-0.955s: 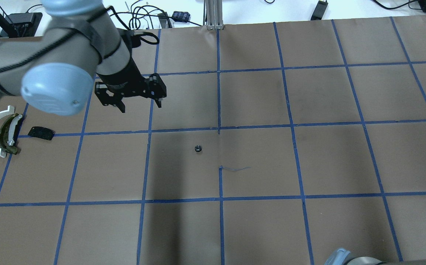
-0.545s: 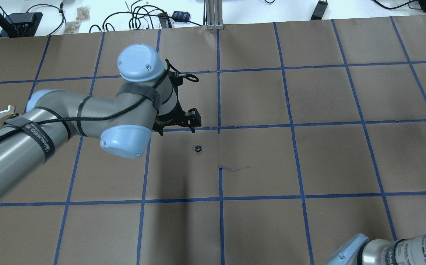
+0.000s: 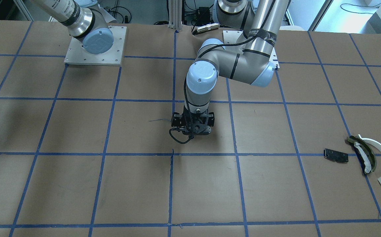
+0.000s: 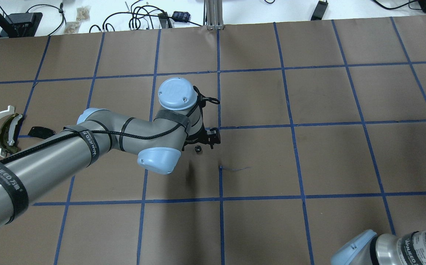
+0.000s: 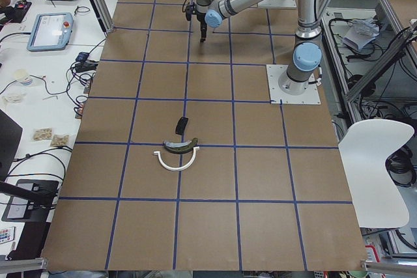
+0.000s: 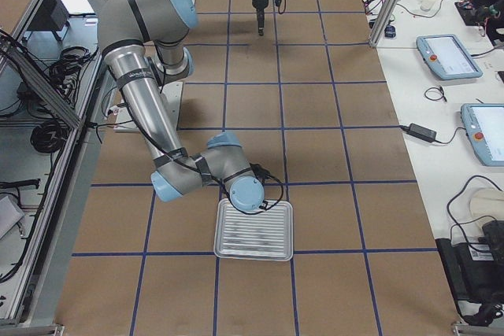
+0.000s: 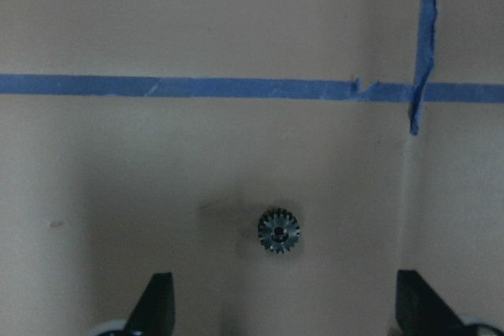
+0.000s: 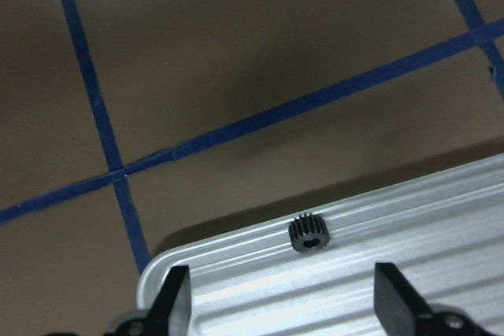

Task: Place bearing gear from tray to pile

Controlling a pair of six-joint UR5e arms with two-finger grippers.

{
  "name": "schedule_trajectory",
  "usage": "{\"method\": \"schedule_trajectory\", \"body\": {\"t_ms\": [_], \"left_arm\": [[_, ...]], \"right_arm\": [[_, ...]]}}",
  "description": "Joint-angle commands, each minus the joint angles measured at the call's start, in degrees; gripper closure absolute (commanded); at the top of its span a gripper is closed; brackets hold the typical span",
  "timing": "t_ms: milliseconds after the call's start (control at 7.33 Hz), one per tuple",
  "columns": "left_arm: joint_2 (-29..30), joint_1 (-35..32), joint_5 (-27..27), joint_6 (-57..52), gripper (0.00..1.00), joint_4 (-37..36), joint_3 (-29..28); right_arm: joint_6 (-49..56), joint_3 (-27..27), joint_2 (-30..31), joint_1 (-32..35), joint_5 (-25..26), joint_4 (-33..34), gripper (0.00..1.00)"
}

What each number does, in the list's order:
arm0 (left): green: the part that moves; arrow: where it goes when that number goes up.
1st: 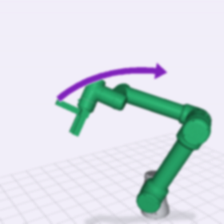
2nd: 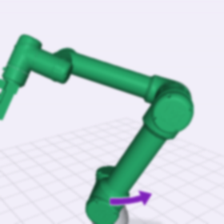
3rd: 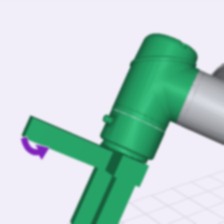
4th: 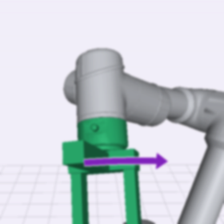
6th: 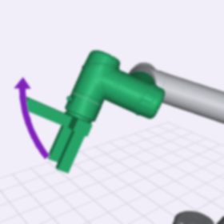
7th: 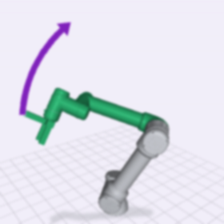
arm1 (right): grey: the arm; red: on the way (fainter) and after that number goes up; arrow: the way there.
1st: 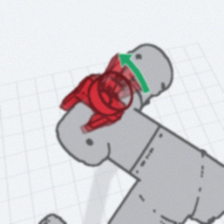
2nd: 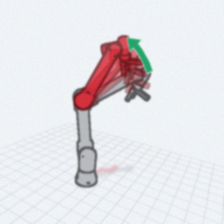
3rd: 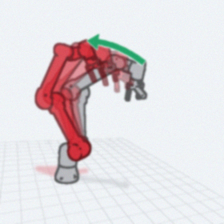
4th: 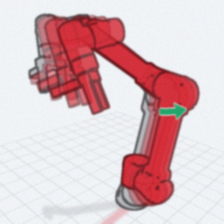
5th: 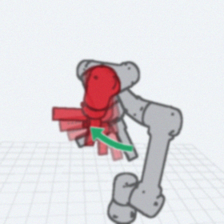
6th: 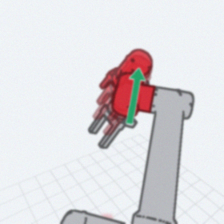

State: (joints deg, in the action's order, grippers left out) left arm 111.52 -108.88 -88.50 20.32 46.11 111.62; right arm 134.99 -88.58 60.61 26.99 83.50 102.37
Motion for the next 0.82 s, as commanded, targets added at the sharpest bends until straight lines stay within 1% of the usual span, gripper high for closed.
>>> {"method": "schedule_trajectory", "body": {"t_ms": [0, 136, 273, 409, 545, 682], "left_arm": [[3.6, -0.36, -0.09, -0.19, 0.0, -4.17, -0.17], [4.4, -0.62, -0.44, -0.45, 0.02, -4.36, 0.17], [4.23, -1.06, -0.71, 0.16, 0.23, -4.28, 0.35], [4.32, -0.98, -0.8, -0.19, 0.35, -4.28, 0.18], [4.41, -0.98, -0.71, -0.19, 0.54, -4.28, 0.09], [4.58, -0.98, -0.71, -0.28, 0.79, -4.36, -0.08]], "right_arm": [[3.27, 0.07, -2.67, -0.09, -0.35, 3.45, 0.18], [2.48, 0.07, -2.6, -0.09, -0.44, 3.02, 0.18], [0.47, -0.01, -3.12, 0.34, -0.53, 2.67, 0.18], [-0.25, -0.01, -3.65, 0.43, -0.53, 2.66, 0.18], [-0.25, -0.01, -3.74, 0.61, -0.53, 2.58, 0.18], [-0.34, -0.01, -4.7, 0.61, -0.53, 3.01, 0.18]]}}
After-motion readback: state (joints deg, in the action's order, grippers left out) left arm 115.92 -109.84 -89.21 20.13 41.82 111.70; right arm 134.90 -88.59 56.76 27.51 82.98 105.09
